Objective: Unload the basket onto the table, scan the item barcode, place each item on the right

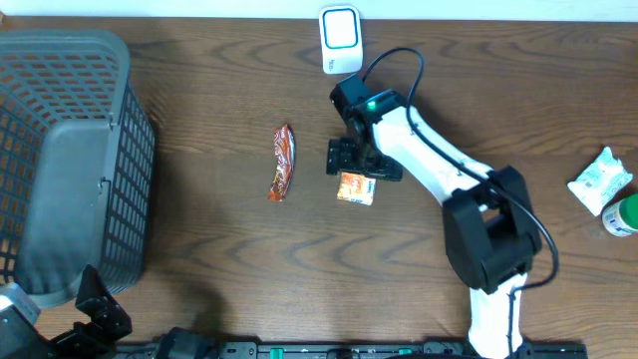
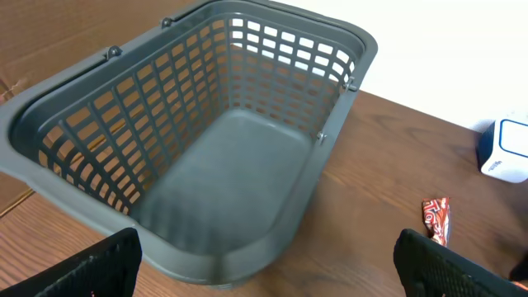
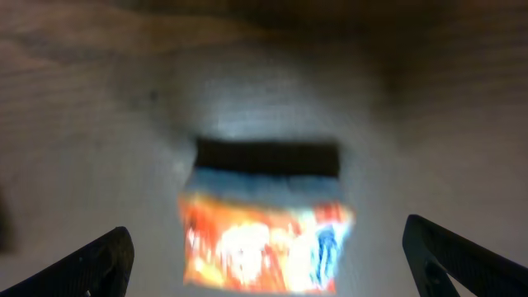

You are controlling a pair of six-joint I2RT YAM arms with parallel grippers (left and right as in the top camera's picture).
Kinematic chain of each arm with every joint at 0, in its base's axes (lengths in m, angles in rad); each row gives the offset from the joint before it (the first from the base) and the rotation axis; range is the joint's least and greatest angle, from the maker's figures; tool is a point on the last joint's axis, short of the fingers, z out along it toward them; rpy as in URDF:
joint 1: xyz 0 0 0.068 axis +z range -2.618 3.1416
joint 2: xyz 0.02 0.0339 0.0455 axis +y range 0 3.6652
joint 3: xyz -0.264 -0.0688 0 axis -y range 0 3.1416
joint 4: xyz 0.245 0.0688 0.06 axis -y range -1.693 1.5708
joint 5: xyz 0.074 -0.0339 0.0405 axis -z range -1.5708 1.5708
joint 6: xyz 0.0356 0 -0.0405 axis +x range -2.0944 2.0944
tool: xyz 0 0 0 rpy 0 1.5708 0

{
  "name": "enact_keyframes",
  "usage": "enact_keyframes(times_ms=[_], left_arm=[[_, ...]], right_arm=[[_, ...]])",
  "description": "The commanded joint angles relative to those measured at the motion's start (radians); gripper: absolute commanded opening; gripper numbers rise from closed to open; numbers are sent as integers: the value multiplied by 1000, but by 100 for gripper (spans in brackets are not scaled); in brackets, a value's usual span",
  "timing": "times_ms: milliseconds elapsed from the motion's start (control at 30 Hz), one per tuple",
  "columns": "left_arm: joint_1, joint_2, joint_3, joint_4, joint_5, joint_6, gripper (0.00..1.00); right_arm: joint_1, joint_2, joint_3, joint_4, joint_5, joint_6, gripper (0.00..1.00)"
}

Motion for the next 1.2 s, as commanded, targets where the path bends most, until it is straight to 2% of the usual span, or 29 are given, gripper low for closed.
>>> enact_keyframes(times_ms=[0,200,333,433,600,833,1167], left_arm=[[1,1,6,0,-6,9,98],[1,1,6,0,-6,9,98],[1,1,6,0,-6,9,98],[1,1,6,0,-6,9,98],[1,1,6,0,-6,9,98],[1,1,6,0,-6,9,98],[1,1,6,0,-6,9,98]], right_arm=[[3,32,-2,11,14,20,99],[3,78,-2,7,9,-18,98],[3,124,-2,-16,-13,-18,80],[3,130,-2,-26,-30,-29,71],[0,129,0,-61,-75,-51,65],[-47,129,57,-211,-222,-168,63],[-128,129,197,-509,-312,-315,65]])
